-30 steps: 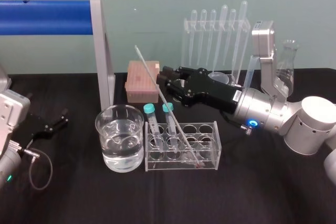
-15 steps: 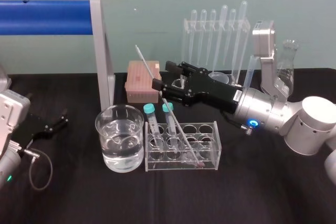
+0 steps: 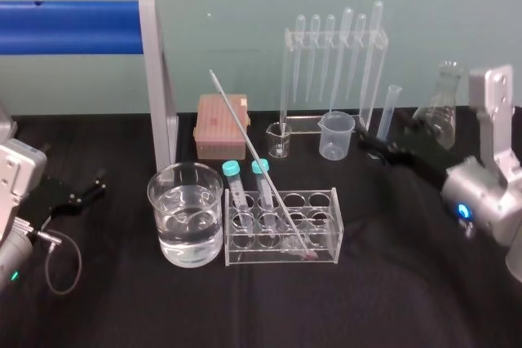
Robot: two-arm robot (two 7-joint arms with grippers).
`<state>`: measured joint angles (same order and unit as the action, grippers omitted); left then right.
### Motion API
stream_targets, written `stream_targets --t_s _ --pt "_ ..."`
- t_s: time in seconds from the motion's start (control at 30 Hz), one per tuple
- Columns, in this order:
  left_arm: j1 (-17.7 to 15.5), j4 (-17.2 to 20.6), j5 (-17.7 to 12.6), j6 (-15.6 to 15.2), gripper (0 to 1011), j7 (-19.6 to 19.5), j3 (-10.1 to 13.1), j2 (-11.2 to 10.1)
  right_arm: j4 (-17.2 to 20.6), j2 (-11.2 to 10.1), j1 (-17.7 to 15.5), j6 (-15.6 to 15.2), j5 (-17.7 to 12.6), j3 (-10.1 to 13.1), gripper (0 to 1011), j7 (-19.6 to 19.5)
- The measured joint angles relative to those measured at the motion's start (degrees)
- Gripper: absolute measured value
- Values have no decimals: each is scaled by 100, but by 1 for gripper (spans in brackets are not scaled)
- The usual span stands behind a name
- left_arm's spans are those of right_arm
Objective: Hold the thermometer with one hand and immerse one end into the beaker, then reinsert it into the test tube rack.
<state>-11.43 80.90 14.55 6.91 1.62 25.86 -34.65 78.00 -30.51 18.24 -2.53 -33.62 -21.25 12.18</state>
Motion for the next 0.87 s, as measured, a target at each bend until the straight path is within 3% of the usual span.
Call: stream_targets --t_s 0.13,0.37,0.87 --pt "0 0 0 0 1008 0 0 0 -201 90 -115 -136 120 5 1000 -238" --pt "0 0 0 0 1008 0 0 0 -409 221 -122 -149 273 7 1000 -282" --pt "0 0 0 0 1008 0 0 0 -381 204 -115 -145 254 -1 1000 -275"
